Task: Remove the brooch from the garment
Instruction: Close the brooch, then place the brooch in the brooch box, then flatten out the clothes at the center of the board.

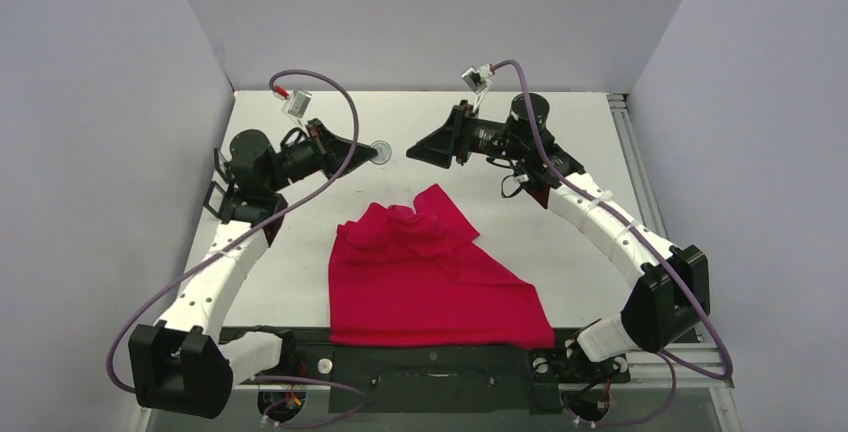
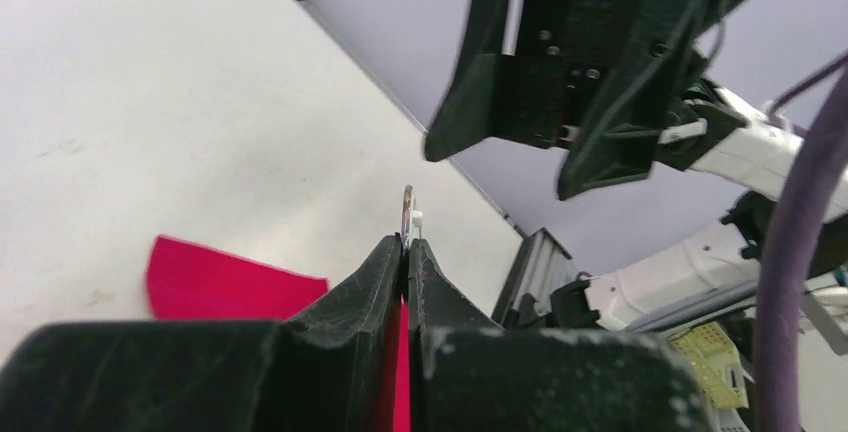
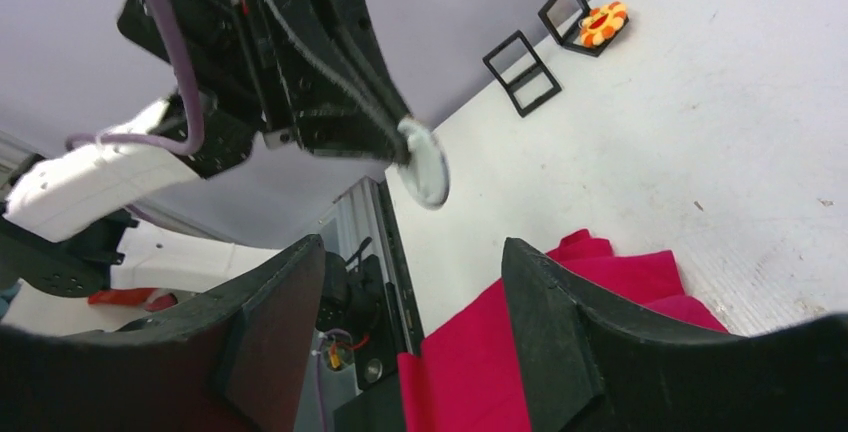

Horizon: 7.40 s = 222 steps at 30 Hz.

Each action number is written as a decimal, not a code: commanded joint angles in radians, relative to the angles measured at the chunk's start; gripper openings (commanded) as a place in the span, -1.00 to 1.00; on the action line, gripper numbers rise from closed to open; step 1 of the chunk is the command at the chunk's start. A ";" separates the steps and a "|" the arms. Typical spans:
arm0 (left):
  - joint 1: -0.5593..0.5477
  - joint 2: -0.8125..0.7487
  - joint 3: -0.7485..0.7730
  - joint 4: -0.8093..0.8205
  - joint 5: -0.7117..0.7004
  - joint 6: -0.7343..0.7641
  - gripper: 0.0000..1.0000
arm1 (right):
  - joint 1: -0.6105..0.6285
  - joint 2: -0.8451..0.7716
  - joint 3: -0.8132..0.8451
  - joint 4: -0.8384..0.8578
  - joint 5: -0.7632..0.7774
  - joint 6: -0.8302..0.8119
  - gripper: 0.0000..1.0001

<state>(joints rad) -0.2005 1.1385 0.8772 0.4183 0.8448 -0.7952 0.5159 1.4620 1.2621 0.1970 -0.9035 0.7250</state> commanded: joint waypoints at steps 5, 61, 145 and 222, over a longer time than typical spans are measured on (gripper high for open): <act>0.139 0.023 0.303 -0.908 -0.306 0.566 -1.00 | -0.042 -0.057 0.060 -0.259 0.031 -0.249 0.26; 0.327 0.853 0.417 -0.789 -1.476 1.250 -0.75 | -0.240 0.066 0.129 -0.797 -0.037 -0.680 0.31; 0.030 0.775 0.177 -0.453 -0.101 0.392 -0.26 | -0.380 0.611 0.456 -1.292 0.848 -1.202 -1.00; -0.118 0.804 0.487 -0.864 0.017 0.883 -1.00 | -0.442 0.529 0.348 -1.466 0.782 -1.334 -1.00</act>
<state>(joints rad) -0.3996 2.0884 1.4338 -0.5522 0.8444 0.1673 0.0853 2.0468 1.5711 -1.2484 -0.1314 -0.5911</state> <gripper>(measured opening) 0.006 0.009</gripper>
